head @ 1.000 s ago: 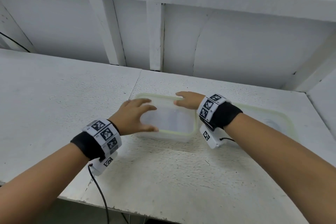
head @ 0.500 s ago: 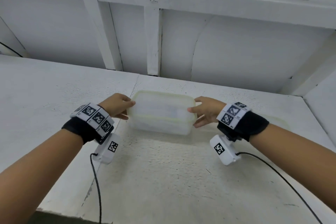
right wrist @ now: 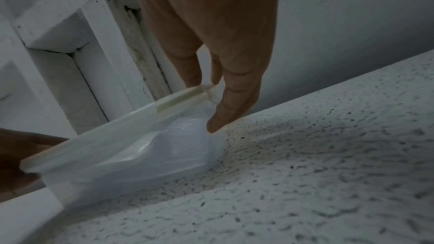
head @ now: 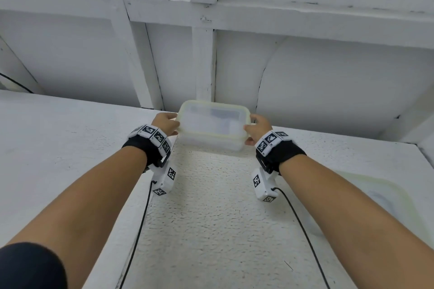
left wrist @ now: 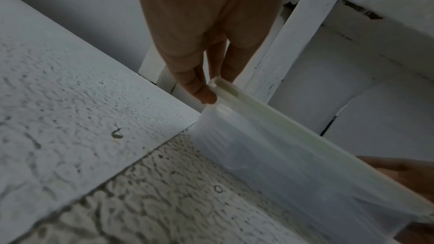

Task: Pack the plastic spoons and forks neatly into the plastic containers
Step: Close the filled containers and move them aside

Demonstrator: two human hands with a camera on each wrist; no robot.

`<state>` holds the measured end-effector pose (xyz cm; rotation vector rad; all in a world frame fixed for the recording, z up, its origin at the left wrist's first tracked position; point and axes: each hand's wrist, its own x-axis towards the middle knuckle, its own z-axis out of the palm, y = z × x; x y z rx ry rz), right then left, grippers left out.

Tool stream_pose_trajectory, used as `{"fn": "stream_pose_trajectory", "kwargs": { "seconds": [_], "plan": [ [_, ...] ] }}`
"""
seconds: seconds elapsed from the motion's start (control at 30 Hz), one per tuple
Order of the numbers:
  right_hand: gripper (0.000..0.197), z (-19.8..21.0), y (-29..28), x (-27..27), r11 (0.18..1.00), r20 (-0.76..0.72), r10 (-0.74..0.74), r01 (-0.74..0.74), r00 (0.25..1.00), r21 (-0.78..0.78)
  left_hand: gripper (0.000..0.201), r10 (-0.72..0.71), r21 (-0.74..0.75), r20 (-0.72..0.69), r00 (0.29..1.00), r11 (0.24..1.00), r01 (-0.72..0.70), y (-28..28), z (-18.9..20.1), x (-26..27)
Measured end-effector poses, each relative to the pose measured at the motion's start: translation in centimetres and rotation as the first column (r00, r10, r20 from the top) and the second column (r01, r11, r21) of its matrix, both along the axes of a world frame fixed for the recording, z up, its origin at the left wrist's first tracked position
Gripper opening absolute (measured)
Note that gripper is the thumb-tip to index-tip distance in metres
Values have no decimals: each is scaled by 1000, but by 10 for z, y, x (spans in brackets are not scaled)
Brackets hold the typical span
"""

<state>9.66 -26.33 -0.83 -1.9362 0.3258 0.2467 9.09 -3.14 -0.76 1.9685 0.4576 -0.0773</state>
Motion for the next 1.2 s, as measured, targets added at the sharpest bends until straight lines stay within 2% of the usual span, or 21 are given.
{"fn": "stream_pose_trajectory", "kwargs": {
  "seconds": [0.17,0.2,0.27,0.3,0.37,0.47,0.57,0.63,0.73,0.9,0.97,1.03,1.13,1.2],
  "plan": [
    [50,-3,-3,1,998,-5,20,-20,1000,-53,43,-51,36,-37,998,998,52,6,-5,5],
    [49,0,-3,-2,998,-20,23,-24,1000,-61,43,-72,86,-51,996,993,76,5,-4,4],
    [50,11,-7,-9,994,-64,60,-66,996,-89,44,-109,288,-55,993,950,120,1,-1,3],
    [52,18,-12,-15,988,-80,93,-102,992,-115,43,-118,391,-16,993,913,115,-2,1,2],
    [57,36,-26,-33,973,-79,165,-175,983,-148,41,-142,454,112,984,888,76,-16,8,-7],
    [57,65,-60,-73,953,-40,241,-245,970,-178,35,-262,410,280,923,902,132,-55,26,-36],
    [49,79,-108,-116,918,8,283,-268,959,-293,27,-413,372,300,860,881,293,-102,38,-71],
    [43,77,-144,-141,886,3,259,-236,966,-399,26,-497,317,233,836,851,418,-135,38,-88],
    [44,60,-197,-169,818,-57,171,-174,984,-548,31,-595,196,60,801,794,575,-185,29,-107],
    [57,25,-264,-190,783,-132,-85,-15,988,-621,60,-669,47,-178,722,727,685,-249,12,-127],
    [58,14,-277,-192,815,-147,-136,26,980,-579,62,-658,-10,-198,727,743,670,-261,6,-130],
    [57,7,-281,-192,853,-149,-196,94,969,-513,53,-648,-17,-167,743,756,655,-267,3,-130],
    [51,1,-280,-187,855,-104,-223,144,969,-498,44,-600,-22,-124,790,798,602,-265,6,-130],
    [49,0,-273,-183,866,-78,-219,156,973,-476,48,-550,-63,-117,827,835,546,-256,8,-130]
  ]
}}
